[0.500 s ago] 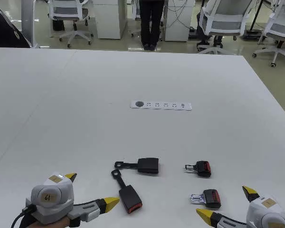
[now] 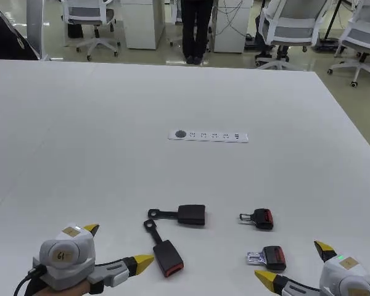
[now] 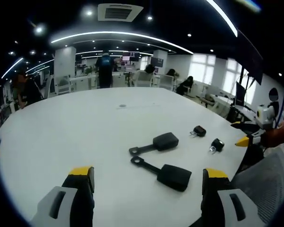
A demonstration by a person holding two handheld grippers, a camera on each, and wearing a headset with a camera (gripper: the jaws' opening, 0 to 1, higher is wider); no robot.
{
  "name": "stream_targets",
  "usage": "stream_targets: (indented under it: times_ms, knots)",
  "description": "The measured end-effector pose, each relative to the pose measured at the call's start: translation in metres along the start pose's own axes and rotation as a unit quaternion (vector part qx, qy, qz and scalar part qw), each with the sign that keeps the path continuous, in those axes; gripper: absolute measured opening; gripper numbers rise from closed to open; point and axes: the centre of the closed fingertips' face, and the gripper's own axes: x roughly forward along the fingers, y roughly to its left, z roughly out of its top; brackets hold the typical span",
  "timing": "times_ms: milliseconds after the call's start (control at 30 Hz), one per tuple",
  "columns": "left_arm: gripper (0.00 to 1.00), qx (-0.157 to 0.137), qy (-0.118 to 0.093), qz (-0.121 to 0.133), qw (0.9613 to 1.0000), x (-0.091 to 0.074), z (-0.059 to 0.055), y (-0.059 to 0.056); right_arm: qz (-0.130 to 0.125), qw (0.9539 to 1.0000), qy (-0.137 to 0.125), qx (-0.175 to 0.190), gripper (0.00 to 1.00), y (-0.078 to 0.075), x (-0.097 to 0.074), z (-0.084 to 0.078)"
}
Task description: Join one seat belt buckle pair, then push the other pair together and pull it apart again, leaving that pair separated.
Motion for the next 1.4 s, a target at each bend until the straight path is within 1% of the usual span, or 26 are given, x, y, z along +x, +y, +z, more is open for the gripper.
stream_targets:
  times_ms: [300,633,967,1133,1400]
  knots:
    - [0.97,0.0,0.0,0.001,1.0,0.002,-0.001,0.004,0.0,1.0,0.001,-0.002,0.98,0.002,0.0,0.002]
    - [0.97,-0.001,0.001,0.003,1.0,0.0,0.001,0.003,0.002,1.0,0.001,-0.004,0.98,0.003,0.001,0.006]
    - [0.97,0.001,-0.002,0.003,1.0,-0.001,0.006,0.001,0.007,0.9999,-0.001,-0.007,0.98,0.003,0.004,0.01]
    - [0.97,-0.001,-0.002,0.005,1.0,-0.002,0.006,0.001,0.01,0.9999,-0.003,-0.008,0.98,0.004,0.006,0.013]
    - [0.97,-0.003,0.001,0.005,1.0,-0.003,0.001,0.0,0.013,0.9999,0.0,-0.005,0.98,0.005,0.006,0.009]
